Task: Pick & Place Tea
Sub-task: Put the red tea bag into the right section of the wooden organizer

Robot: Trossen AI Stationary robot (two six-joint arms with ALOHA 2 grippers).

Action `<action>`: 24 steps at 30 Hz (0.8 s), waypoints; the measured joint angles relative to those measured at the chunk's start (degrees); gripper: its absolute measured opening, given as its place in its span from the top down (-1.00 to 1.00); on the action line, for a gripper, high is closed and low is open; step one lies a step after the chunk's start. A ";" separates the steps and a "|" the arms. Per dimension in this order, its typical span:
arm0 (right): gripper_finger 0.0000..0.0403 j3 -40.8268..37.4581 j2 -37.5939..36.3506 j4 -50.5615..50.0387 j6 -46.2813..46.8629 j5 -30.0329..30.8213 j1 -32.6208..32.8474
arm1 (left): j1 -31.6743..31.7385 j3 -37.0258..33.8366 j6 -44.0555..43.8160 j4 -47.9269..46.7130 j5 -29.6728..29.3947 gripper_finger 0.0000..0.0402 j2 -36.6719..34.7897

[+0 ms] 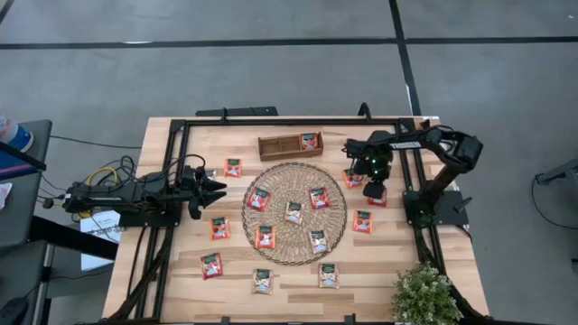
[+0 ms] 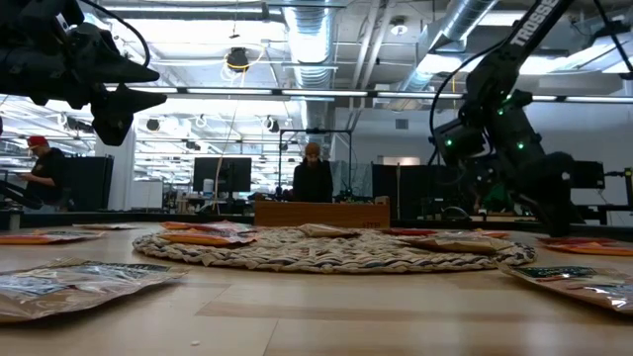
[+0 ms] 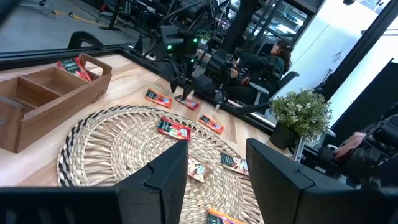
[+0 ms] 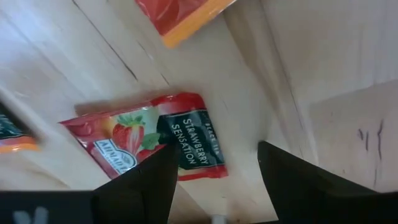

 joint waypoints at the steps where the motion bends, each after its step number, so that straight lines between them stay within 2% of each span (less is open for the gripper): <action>1: -0.06 0.08 0.64 0.01 0.01 0.61 0.31 | 0.00 0.00 0.00 0.00 0.00 0.23 0.00; 7: 0.06 0.29 3.42 -0.18 0.10 3.71 3.23 | 0.00 0.00 0.00 0.00 0.00 0.23 0.00; 13: 0.39 0.03 2.65 0.25 1.39 4.17 4.99 | 0.00 0.00 0.03 0.00 0.00 0.23 0.00; 24: 0.97 -0.21 -3.40 1.70 5.58 2.51 5.00 | 0.00 0.00 0.11 0.00 0.00 0.23 0.00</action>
